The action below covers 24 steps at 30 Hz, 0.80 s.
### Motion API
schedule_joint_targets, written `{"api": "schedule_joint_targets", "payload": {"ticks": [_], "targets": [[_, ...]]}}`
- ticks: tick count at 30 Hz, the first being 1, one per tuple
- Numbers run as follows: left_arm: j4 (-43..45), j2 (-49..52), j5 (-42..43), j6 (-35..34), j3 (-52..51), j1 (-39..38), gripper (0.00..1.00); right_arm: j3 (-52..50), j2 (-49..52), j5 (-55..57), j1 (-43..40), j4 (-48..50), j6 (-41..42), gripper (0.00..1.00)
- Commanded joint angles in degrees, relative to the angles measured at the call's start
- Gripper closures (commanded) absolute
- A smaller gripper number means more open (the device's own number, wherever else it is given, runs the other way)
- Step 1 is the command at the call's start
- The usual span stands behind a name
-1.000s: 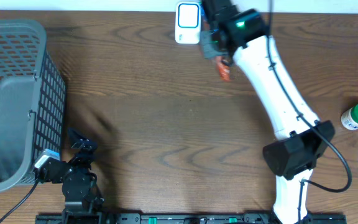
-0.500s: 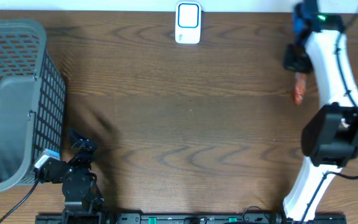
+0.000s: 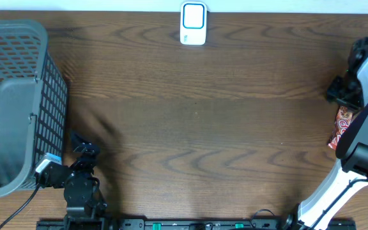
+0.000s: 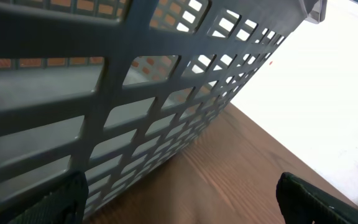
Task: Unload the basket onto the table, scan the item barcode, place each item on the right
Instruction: 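Carry the bar to the right table edge and release it beside the jar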
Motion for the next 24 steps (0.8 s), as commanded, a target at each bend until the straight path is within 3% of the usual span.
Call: {"api": "schedule_joint_targets", "payload": {"ticks": [1, 5, 10, 14, 18, 24], "targets": [[-1.3, -0.3, -0.9, 0.1, -1.0, 0.2, 0.03, 7.5, -1.4, -13.4, 0.4, -1.7, -5.1, 0.22], [-1.3, -0.3, -0.9, 0.1, -1.0, 0.2, 0.03, 15.0, -5.9, -25.4, 1.6, -1.4, -5.6, 0.18], [-1.3, -0.3, -0.9, 0.1, -1.0, 0.2, 0.03, 20.5, -14.6, -41.6, 3.6, 13.4, 0.8, 0.14], [-1.3, -0.3, -0.9, 0.1, -1.0, 0.2, 0.03, 20.6, -22.4, -43.7, 5.9, 32.5, 9.0, 0.07], [-1.3, -0.3, -0.9, 0.1, -1.0, 0.2, 0.03, 20.6, -28.8, -43.6, 8.3, 45.8, 9.8, 0.01], [-1.3, -0.3, -0.9, 0.1, -1.0, 0.2, 0.03, 20.6, -38.1, -43.6, 9.1, 51.2, 6.2, 0.01]]}}
